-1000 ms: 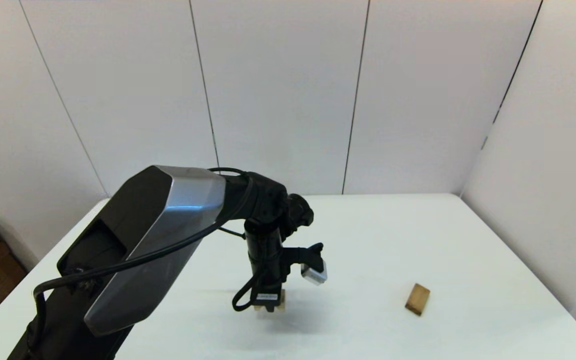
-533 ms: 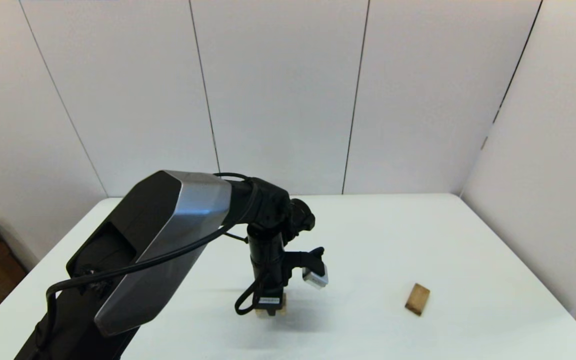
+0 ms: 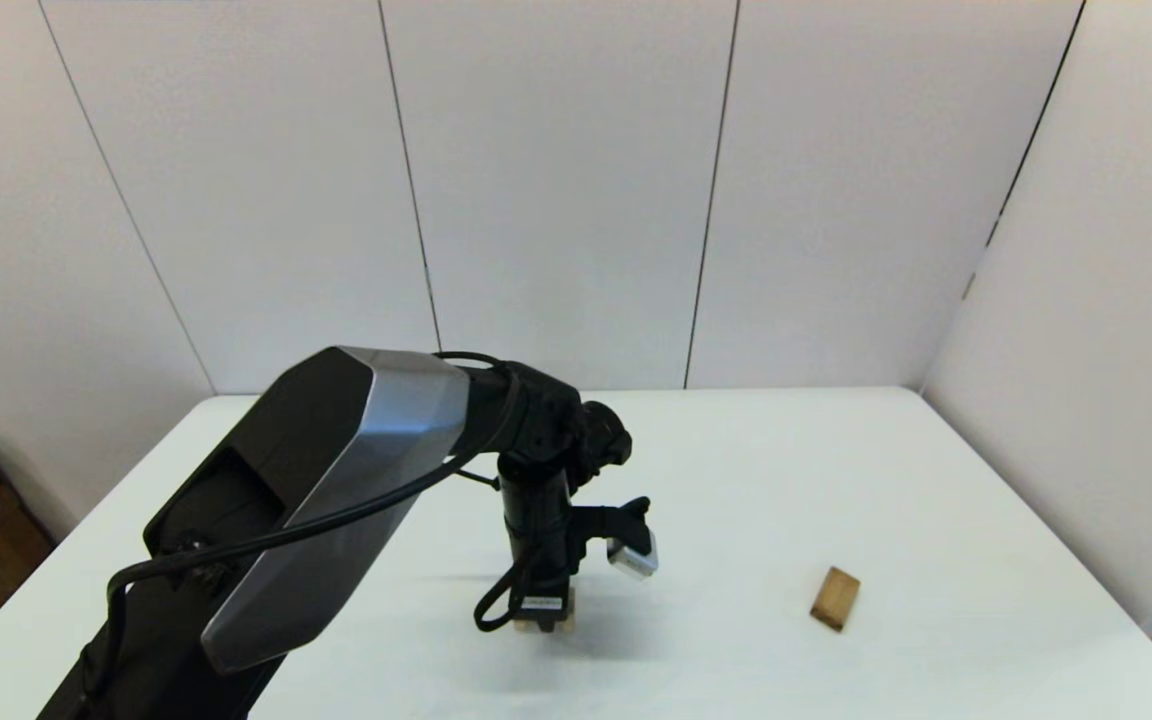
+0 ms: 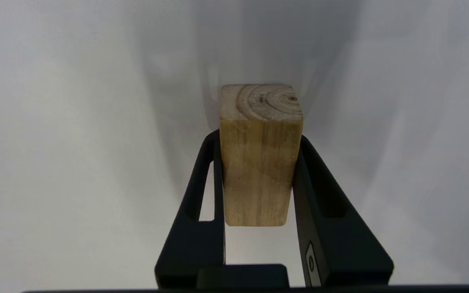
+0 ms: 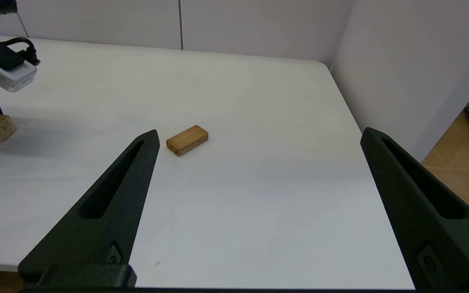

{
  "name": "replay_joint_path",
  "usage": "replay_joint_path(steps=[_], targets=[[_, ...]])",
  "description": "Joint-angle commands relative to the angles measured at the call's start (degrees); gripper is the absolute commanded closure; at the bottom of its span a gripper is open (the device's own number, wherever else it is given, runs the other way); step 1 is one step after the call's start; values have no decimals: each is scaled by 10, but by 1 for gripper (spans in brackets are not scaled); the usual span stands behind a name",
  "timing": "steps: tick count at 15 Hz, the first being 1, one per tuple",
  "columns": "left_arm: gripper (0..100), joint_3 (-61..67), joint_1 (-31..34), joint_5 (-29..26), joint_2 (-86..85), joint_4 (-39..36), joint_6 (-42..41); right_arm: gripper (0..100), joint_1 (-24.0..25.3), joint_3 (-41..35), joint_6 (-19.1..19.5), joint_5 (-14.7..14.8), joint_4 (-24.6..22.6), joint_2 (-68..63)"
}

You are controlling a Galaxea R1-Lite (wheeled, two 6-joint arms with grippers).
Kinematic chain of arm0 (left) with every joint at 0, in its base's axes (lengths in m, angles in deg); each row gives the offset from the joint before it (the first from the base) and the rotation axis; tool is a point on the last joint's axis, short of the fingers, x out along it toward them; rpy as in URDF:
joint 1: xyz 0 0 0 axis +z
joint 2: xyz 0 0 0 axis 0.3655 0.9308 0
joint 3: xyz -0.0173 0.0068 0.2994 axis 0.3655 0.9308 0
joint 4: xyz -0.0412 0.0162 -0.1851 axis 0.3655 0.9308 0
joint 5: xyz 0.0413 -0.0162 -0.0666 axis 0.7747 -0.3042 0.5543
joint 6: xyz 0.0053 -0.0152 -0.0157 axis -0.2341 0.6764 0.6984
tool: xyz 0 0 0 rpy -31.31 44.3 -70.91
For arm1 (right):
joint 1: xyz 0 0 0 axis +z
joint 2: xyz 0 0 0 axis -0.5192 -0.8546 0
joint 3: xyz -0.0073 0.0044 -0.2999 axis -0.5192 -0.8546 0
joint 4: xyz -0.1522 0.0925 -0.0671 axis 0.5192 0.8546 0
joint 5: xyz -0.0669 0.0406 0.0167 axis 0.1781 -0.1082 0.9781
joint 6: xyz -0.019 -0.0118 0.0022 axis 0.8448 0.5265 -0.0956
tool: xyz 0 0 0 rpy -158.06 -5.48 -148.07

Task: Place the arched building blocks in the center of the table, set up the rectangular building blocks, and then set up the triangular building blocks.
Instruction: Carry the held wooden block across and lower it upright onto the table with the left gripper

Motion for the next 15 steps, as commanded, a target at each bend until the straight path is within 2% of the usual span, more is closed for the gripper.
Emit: replay_joint_path(steps=[1, 15], targets=[[100, 0, -2, -1, 0, 2, -1, 0, 0, -1, -1, 0, 0, 1], [100, 0, -1, -2, -10, -1, -1, 0, 0, -1, -1, 0, 0, 1]])
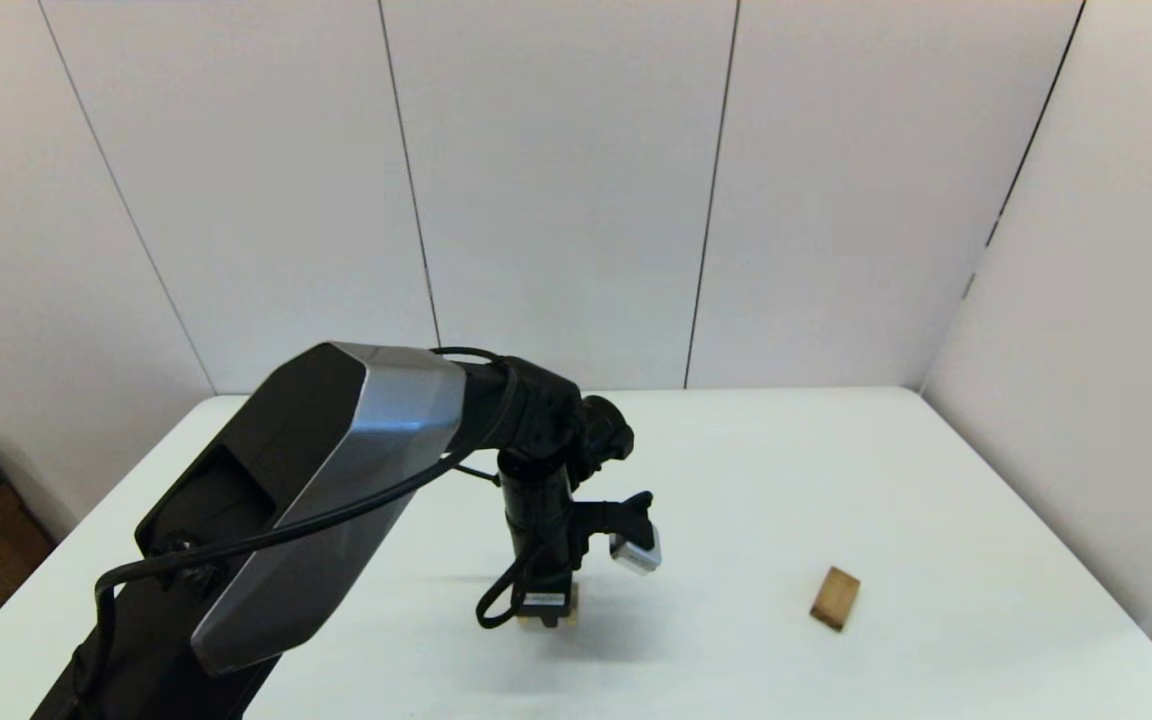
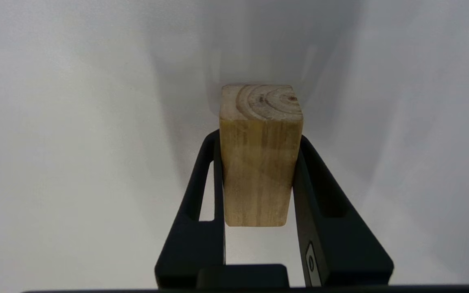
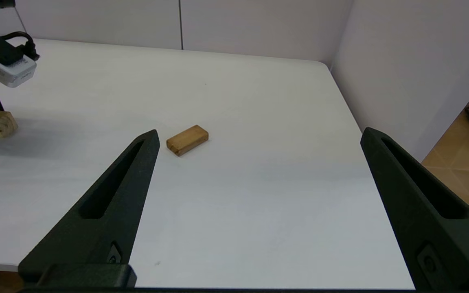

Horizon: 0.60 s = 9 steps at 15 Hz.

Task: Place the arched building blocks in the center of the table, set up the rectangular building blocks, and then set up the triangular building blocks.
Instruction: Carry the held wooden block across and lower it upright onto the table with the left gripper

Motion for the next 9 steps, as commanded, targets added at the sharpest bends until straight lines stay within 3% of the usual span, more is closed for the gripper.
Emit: replay_joint_path(steps=[1, 2, 9], targets=[[100, 0, 0, 0, -2, 5, -2, 0, 0, -1, 0, 0, 0, 1], [0, 0, 0, -1, -2, 5, -2, 0, 0, -1, 1, 0, 0, 1], [0, 0, 0, -1, -2, 3, 2, 0, 0, -1, 0, 0, -1, 1]])
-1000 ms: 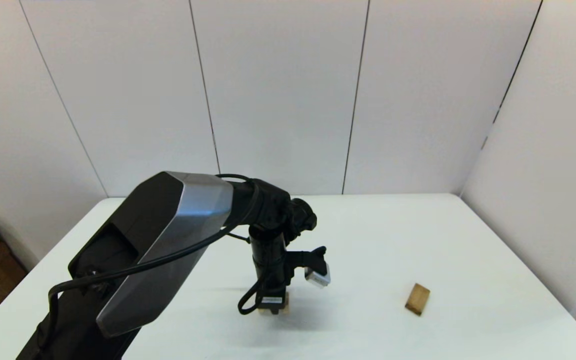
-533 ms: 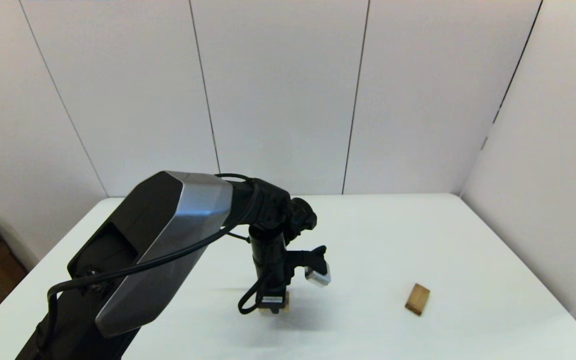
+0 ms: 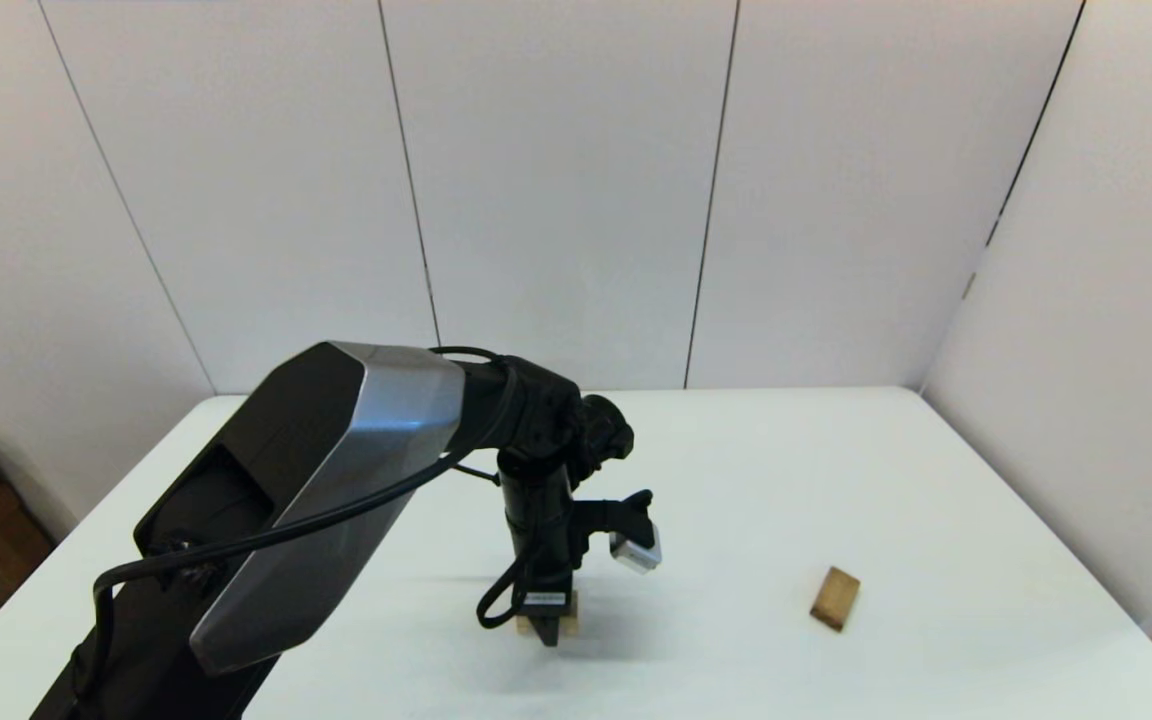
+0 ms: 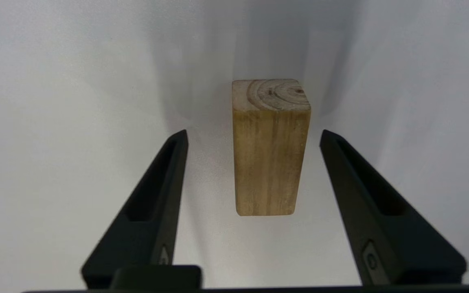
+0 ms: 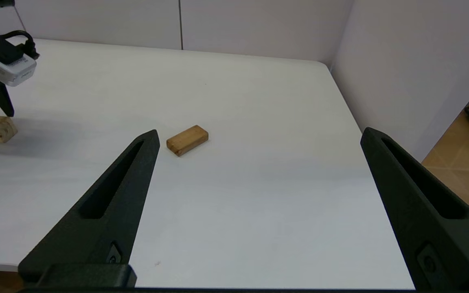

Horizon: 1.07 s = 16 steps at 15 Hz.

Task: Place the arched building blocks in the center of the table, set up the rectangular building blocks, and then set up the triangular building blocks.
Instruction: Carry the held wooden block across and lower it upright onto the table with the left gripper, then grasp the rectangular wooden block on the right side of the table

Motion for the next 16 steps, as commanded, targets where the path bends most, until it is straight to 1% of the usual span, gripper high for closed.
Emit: replay_joint_path(steps=[1, 12, 16], targets=[[0, 0, 0, 0, -1, 2, -3, 0, 0, -1, 1, 0, 0, 1], [0, -1, 3, 1, -15, 1, -3, 0, 0, -1, 0, 0, 0, 1], [0, -1, 22, 1, -52, -29, -2, 0, 0, -1, 1, 0, 0, 1]])
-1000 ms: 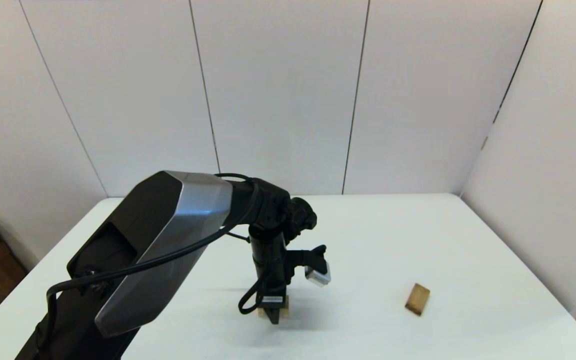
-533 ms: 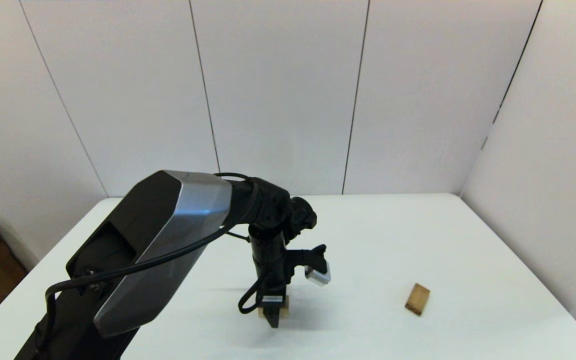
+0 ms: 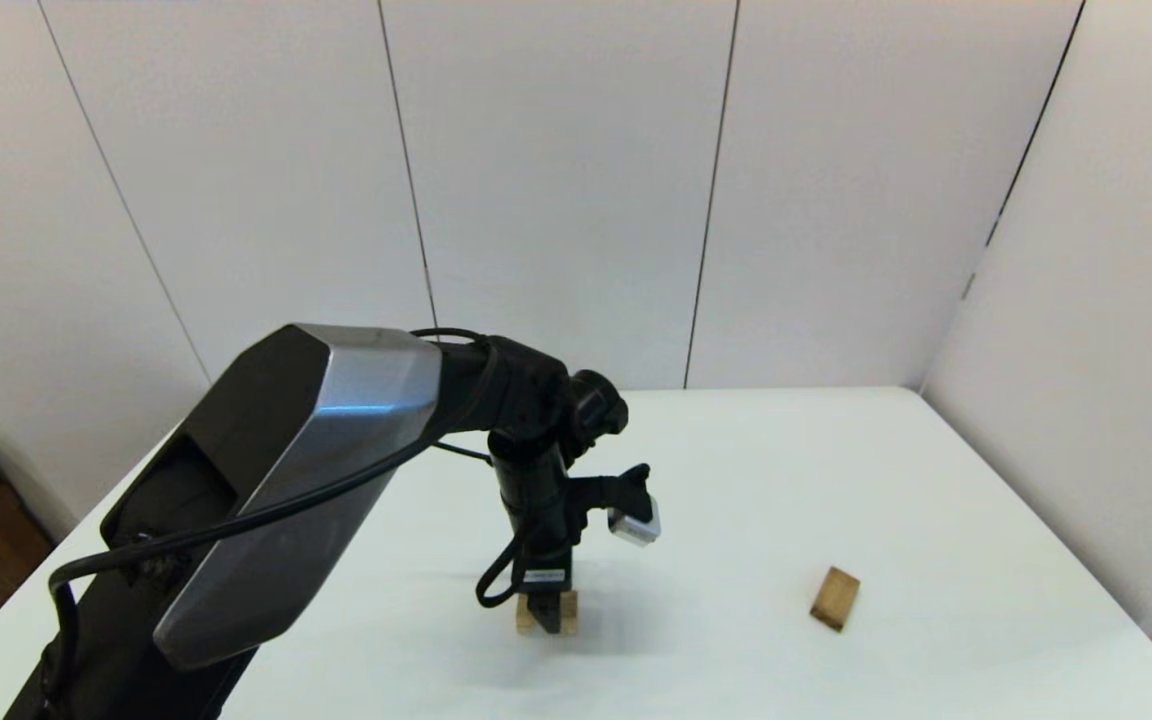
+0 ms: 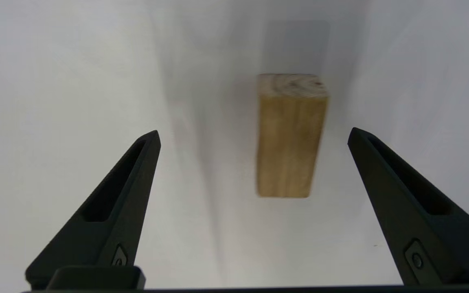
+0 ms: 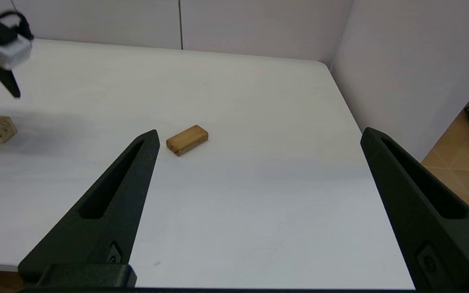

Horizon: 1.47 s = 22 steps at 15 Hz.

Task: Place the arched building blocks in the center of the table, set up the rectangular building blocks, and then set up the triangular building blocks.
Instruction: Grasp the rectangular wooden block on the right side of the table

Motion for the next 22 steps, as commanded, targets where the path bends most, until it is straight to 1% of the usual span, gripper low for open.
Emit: replay_joint_path(steps=[1, 3, 6, 7, 11, 12, 13, 14, 15, 17, 19, 22], targets=[[0, -1, 18, -1, -41, -12, 5, 0, 0, -1, 1, 0, -1, 1], [0, -1, 32, 1, -76, -25, 51, 0, 0, -1, 1, -1, 0, 1], [0, 0, 59, 27, -137, -5, 109, 0, 0, -1, 1, -1, -1, 1], [0, -1, 70, 28, -157, 15, 124, 0, 0, -1, 1, -1, -1, 1], [0, 1, 118, 28, -230, 108, 226, 0, 0, -1, 2, 0, -1, 1], [0, 1, 129, 28, -245, 114, 262, 0, 0, -1, 2, -1, -1, 1], [0, 1, 140, 28, -259, 116, 326, 0, 0, -1, 2, -1, 0, 1], [0, 5, 144, 28, -274, 117, 408, 0, 0, -1, 2, -1, 0, 1], [0, 28, 154, 29, -296, 128, 443, 0, 0, -1, 2, -1, 0, 1], [0, 81, 171, 32, -346, 124, 446, 0, 0, -1, 2, -1, 0, 1], [0, 104, 186, 29, -385, 87, 462, 0, 0, -1, 2, -1, 0, 1], [0, 205, 188, 35, -485, 35, 466, 0, 0, -1, 2, -1, -1, 1]])
